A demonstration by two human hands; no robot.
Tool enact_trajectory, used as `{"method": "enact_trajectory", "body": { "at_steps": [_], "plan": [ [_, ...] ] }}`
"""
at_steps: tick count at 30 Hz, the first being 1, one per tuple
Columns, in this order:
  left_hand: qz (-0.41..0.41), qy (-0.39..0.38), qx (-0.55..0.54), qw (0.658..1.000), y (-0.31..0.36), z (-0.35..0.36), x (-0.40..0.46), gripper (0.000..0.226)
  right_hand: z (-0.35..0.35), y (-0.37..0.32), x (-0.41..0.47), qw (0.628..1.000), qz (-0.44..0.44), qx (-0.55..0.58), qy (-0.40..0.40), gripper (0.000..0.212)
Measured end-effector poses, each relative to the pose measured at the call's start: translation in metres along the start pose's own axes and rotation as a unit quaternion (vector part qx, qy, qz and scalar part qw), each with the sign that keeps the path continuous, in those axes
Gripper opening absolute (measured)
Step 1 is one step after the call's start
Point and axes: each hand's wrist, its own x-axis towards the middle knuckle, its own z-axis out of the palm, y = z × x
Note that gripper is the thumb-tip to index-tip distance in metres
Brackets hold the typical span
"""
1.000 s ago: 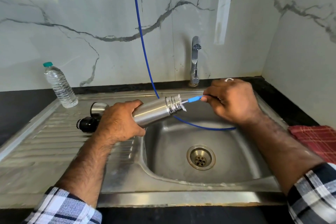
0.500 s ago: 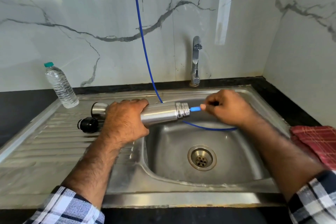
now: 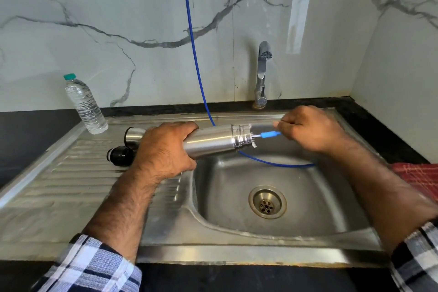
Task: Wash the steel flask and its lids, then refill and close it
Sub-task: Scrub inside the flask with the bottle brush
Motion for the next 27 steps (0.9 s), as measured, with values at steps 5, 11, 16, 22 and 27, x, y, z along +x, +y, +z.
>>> {"method": "enact_trajectory", "body": {
  "at_steps": [5,11,16,22,27],
  "plan": [
    [-0.009,-0.005,-0.024,1.0,0.008,0.001,0.004,0.084,-0.014,0.006,-0.006,0.983,-0.052,-0.101,0.146,0.047],
    [0.001,-0.006,-0.026,1.0,0.016,0.011,0.0,0.073,-0.003,-0.012,-0.003,0.964,-0.109,-0.117,0.21,0.044],
    [-0.022,0.006,-0.031,0.999,0.0,0.001,0.005,0.081,-0.011,0.01,-0.002,0.962,-0.115,-0.103,0.227,0.047],
    [-0.027,-0.007,-0.032,0.999,0.0,0.007,0.001,0.076,-0.018,0.016,-0.005,0.963,-0.065,-0.083,0.247,0.044],
    [-0.009,0.015,-0.03,0.999,0.011,0.01,0.003,0.071,0.001,-0.002,0.002,0.958,-0.141,-0.097,0.231,0.04]
  ]
}}
